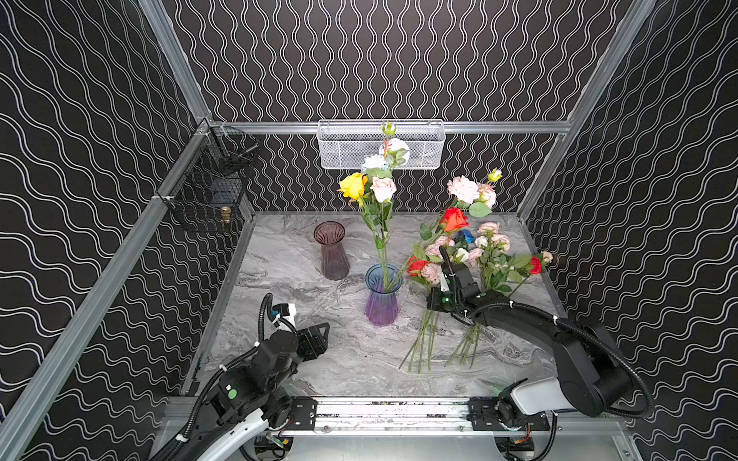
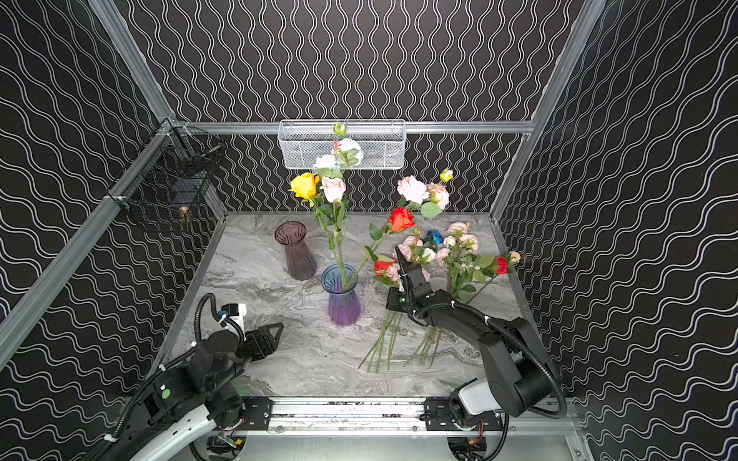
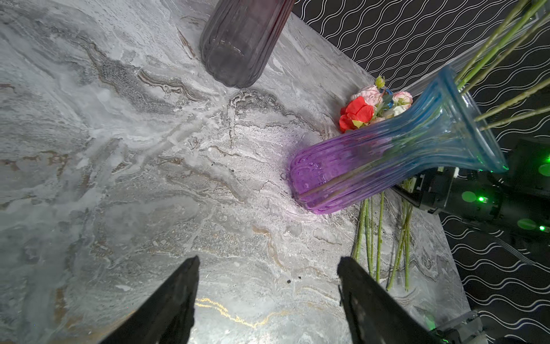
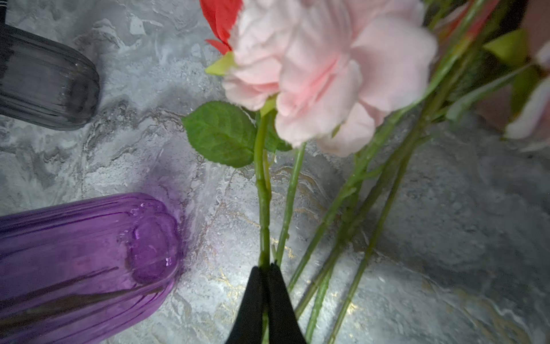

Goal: Arrange flowers in a vase
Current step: Pick up the flower from the center of the table.

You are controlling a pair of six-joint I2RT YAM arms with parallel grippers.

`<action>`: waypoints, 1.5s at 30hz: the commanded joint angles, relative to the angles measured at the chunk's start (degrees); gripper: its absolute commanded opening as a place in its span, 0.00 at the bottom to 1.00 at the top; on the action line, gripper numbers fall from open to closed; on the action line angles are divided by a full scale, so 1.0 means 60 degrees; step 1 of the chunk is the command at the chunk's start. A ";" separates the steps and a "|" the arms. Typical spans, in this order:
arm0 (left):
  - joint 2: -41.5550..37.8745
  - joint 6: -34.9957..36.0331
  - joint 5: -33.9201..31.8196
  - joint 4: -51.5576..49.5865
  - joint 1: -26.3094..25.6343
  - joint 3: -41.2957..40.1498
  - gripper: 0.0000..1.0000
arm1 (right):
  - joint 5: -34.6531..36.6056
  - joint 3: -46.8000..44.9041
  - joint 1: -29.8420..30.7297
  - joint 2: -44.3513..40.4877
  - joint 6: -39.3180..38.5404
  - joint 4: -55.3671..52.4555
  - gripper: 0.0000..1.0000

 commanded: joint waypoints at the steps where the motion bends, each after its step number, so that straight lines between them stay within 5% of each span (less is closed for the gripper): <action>1: 0.0097 -0.0018 -0.0167 0.0129 0.0010 0.0101 0.77 | 0.0343 0.0183 0.0004 -0.0202 -0.0349 -0.0270 0.03; 7: 0.0304 0.0106 -0.0188 0.0020 0.0010 0.0267 0.78 | 0.0260 0.0297 -0.0005 -0.0718 -0.0589 -0.0414 0.02; 15: 0.0024 0.0208 -0.0387 -0.0072 0.0010 0.0465 0.78 | -0.1264 0.0383 -0.0020 -0.1332 0.0093 0.0323 0.02; 24: -0.0218 0.0424 -0.0808 -0.0124 0.0008 0.0683 0.79 | -0.0405 0.0262 -0.0074 -0.2552 0.0034 0.0179 0.02; 27: -0.0181 0.0502 -0.0884 -0.0127 0.0010 0.0785 0.79 | -0.0432 -0.0094 -0.0607 -0.2974 0.0459 0.0113 0.02; 30: -0.0127 0.0574 -0.1023 -0.0187 0.0010 0.0905 0.80 | -0.2075 -0.0885 -0.1720 -0.3527 0.1521 0.0837 0.02; 41: 0.0114 0.1169 -0.2011 -0.1205 0.0010 0.2473 0.81 | 0.0307 -0.1071 -0.1927 -0.6710 0.0931 0.0329 0.00; 45: -0.0126 0.1600 -0.2508 -0.1527 0.0010 0.3149 0.81 | 0.0562 -0.2098 -0.1912 -0.8519 0.0812 0.1971 0.00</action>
